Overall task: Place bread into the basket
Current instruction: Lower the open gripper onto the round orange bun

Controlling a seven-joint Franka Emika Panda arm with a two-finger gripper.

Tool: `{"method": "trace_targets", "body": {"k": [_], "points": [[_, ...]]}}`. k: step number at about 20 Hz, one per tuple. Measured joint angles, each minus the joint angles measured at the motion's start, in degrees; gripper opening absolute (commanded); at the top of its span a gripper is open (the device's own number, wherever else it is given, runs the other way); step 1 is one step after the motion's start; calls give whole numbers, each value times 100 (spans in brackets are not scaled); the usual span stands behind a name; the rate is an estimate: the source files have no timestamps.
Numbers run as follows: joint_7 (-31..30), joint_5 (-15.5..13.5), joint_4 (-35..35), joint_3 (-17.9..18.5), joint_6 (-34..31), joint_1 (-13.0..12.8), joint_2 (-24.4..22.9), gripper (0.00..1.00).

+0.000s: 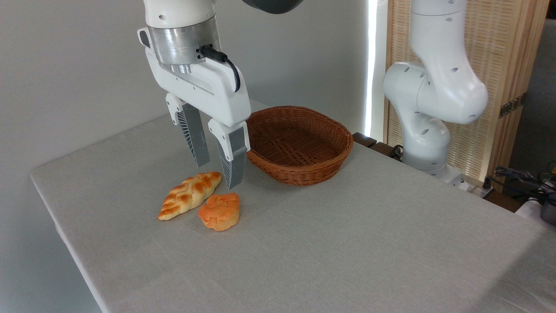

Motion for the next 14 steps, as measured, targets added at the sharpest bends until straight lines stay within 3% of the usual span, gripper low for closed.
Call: {"method": "trace_targets", "body": {"k": [11,14], "points": [[0,-10,-194,-104,114,-80,12,100],[-1,-26,-494,-282,538,-86,-44,100]]}}
